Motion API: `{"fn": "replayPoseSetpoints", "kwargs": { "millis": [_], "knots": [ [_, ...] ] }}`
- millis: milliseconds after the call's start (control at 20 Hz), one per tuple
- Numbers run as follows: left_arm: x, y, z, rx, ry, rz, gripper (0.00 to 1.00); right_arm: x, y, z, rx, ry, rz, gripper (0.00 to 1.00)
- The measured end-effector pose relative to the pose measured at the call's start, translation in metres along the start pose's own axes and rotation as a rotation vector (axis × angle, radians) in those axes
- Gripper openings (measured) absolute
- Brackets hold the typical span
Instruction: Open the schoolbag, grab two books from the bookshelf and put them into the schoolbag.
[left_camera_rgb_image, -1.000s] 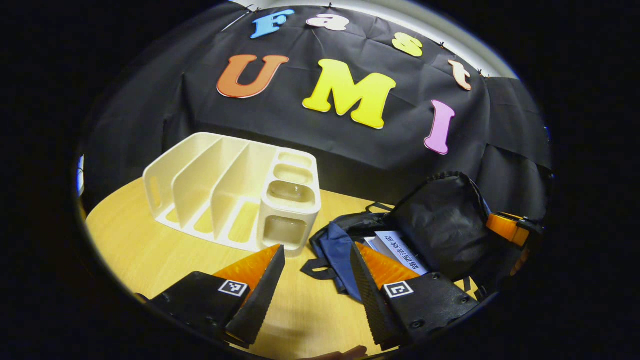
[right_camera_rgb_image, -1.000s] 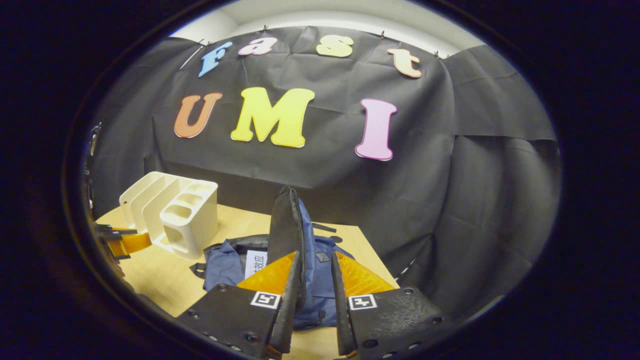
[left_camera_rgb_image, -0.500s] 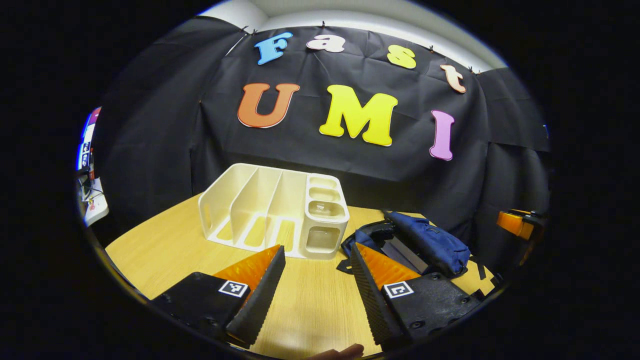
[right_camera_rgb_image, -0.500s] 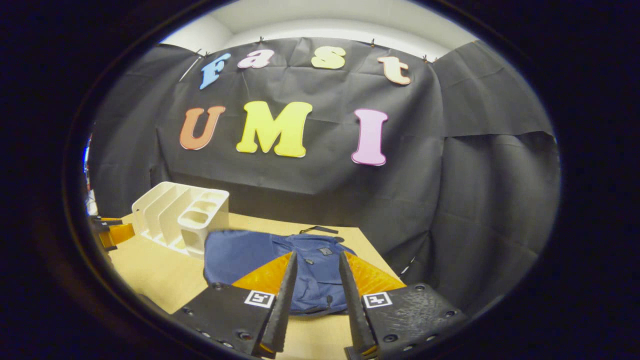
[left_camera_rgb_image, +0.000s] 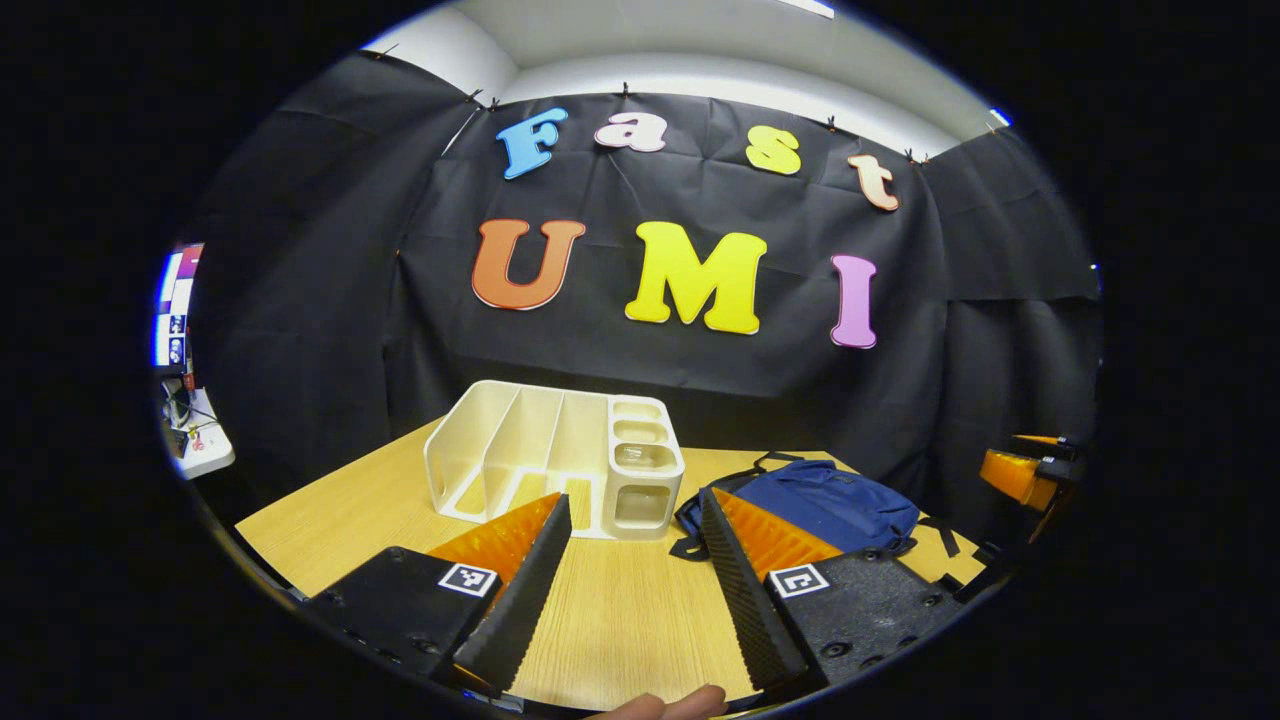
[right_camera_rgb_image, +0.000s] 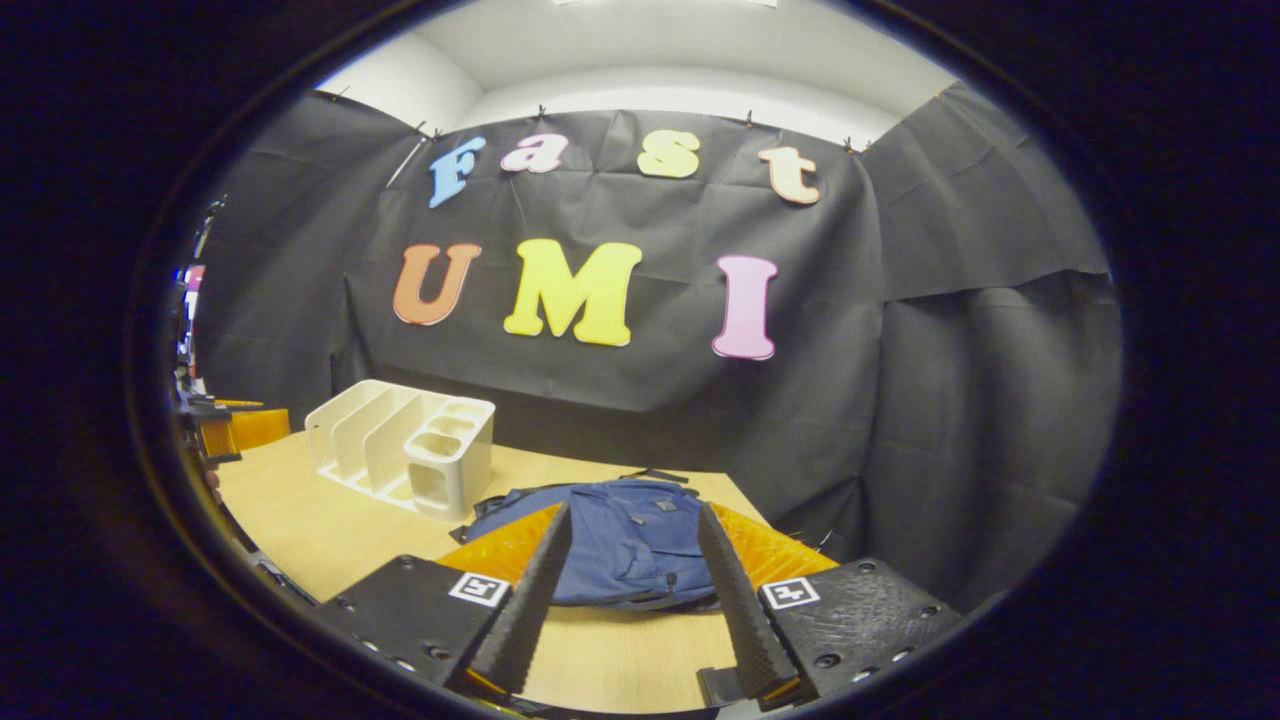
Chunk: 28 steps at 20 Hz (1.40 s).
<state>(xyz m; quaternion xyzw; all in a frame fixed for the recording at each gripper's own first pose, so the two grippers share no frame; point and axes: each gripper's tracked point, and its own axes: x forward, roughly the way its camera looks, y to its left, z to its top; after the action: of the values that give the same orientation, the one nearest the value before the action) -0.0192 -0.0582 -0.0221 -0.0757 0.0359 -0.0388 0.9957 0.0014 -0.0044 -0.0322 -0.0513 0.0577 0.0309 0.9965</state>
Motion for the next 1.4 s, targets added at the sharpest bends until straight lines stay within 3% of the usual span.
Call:
{"fn": "replayPoseSetpoints", "kwargs": {
  "millis": [50, 500, 650, 1000, 1250, 1350, 1400],
  "knots": [
    [-0.003, 0.001, 0.003, 0.011, -0.008, 0.006, 0.83, -0.006, 0.001, 0.002, 0.005, -0.011, -0.004, 0.86],
    [-0.013, 0.02, 0.032, 0.08, -0.061, 0.035, 0.92, -0.03, 0.041, 0.014, -0.033, -0.068, 0.018, 0.98],
    [-0.012, 0.021, 0.028, 0.078, -0.049, 0.028, 0.96, -0.034, 0.042, 0.008, -0.03, -0.067, 0.014, 0.95],
    [-0.007, 0.015, 0.018, 0.072, -0.018, 0.008, 0.97, -0.019, 0.014, -0.006, -0.01, -0.034, -0.013, 0.99],
    [-0.005, 0.011, 0.009, 0.097, 0.005, 0.001, 0.97, -0.012, -0.003, -0.019, 0.009, -0.003, -0.045, 0.95],
    [-0.003, 0.01, 0.005, 0.096, 0.016, -0.005, 0.97, -0.01, -0.012, -0.02, 0.022, 0.003, -0.059, 0.99],
    [-0.003, 0.011, 0.004, 0.097, 0.02, -0.001, 0.97, -0.01, -0.014, -0.02, 0.025, 0.002, -0.065, 0.93]
  ]
}}
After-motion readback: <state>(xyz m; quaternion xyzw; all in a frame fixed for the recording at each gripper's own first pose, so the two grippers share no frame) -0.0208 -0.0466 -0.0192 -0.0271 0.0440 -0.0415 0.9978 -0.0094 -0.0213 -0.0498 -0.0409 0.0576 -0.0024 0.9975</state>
